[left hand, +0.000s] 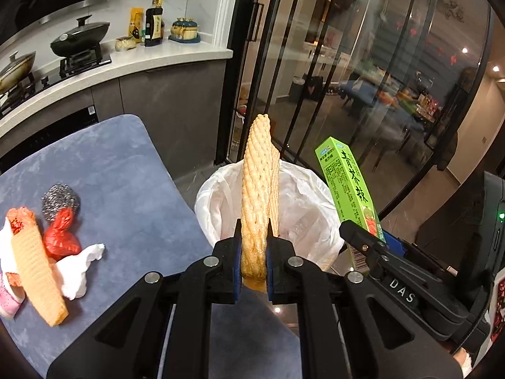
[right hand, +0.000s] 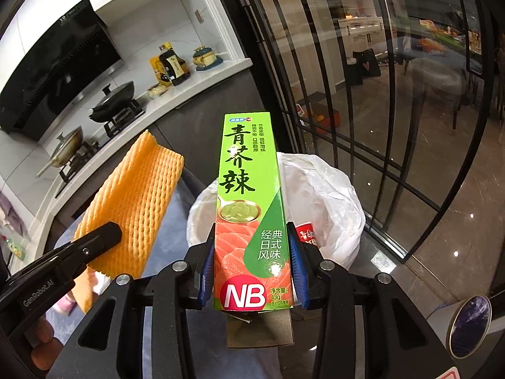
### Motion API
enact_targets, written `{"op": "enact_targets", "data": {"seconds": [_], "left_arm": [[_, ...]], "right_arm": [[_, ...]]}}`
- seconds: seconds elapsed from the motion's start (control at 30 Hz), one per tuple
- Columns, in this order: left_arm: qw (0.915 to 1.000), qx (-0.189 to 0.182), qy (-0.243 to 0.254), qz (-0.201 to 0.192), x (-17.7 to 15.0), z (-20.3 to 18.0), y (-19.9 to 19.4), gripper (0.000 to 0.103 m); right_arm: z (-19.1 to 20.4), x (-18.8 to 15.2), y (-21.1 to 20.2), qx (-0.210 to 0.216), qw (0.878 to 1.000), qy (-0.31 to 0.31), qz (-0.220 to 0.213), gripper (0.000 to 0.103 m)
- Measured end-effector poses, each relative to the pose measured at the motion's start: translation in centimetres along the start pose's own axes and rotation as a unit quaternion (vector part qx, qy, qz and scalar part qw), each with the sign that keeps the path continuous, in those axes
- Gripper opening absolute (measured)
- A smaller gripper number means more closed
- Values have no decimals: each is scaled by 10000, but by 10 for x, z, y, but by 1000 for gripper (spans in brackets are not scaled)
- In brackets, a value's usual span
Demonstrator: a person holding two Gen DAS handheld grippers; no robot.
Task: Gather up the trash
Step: 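Carry the green box and orange net to the bin and release both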
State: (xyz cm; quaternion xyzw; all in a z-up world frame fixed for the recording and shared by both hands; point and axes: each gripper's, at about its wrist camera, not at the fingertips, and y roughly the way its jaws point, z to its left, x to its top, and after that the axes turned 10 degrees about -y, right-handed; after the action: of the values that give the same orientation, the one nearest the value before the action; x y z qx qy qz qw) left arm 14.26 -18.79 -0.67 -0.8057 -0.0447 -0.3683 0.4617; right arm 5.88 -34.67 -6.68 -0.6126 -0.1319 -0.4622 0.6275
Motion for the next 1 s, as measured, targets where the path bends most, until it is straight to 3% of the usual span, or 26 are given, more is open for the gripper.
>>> {"op": "enact_targets", "data": {"seconds": [0.4,0.9,0.97,1.0], "left_arm": [[9994,202,90,276,3,-4,39,11],[9990,286,19,356,7,-6,60,12],[9989,286,10,358,9,-6,62,21],[9990,286,14,345,9,-6,61,32]], "right_arm": [[-10,2,34,43,9993,142,335,39],[-16,13,53,-111,9991,132,380,42],[-15,14,53,-121,9992,122,351,42],[-15,15,53,-124,9993,118,333,42]]}}
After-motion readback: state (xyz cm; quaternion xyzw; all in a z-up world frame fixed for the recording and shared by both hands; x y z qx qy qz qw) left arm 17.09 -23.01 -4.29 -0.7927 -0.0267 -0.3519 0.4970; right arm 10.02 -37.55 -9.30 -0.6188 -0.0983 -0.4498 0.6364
